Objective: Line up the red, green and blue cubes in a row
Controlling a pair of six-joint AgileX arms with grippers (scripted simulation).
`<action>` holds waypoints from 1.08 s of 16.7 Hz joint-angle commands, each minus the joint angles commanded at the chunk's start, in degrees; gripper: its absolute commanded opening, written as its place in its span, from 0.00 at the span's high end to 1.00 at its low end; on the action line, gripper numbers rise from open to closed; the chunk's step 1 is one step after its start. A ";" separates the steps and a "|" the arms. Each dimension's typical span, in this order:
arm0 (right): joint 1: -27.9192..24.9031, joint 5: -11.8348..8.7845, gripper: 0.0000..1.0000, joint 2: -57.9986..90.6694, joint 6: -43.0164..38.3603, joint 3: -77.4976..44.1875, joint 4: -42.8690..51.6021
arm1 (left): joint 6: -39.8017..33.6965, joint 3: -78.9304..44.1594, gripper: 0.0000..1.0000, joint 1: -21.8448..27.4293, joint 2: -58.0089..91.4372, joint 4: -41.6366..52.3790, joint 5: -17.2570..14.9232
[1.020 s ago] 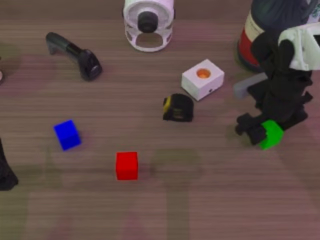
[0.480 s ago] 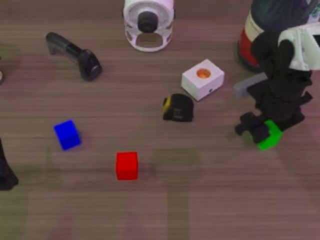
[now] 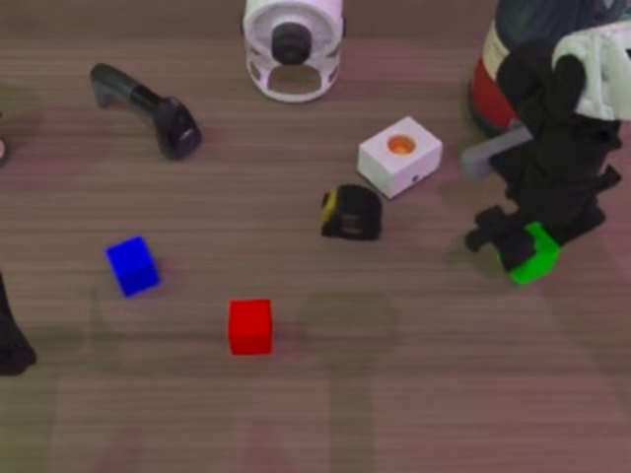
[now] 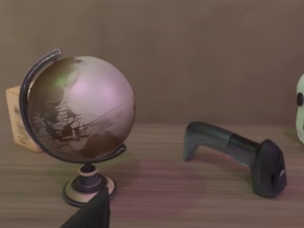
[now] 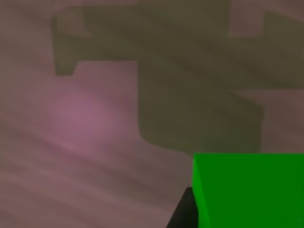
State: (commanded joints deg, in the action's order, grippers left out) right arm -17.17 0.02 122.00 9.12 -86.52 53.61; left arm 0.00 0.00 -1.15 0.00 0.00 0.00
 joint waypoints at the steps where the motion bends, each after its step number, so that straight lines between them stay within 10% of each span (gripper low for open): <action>1: -0.03 -0.01 1.00 -0.73 -0.02 -1.27 2.40 | 0.00 0.00 0.00 0.00 0.00 0.00 0.00; 11: -0.61 -0.04 1.00 -3.29 -0.71 -5.93 9.62 | 0.00 0.00 0.00 0.00 0.00 0.00 0.00; 18: -10.86 0.22 1.00 -0.43 -21.11 -11.44 13.08 | 0.00 0.00 0.00 0.00 0.00 0.00 0.00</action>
State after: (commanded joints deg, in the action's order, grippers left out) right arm -28.04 0.24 121.58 -11.99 -97.96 66.69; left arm 0.00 0.00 -1.15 0.00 0.00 0.00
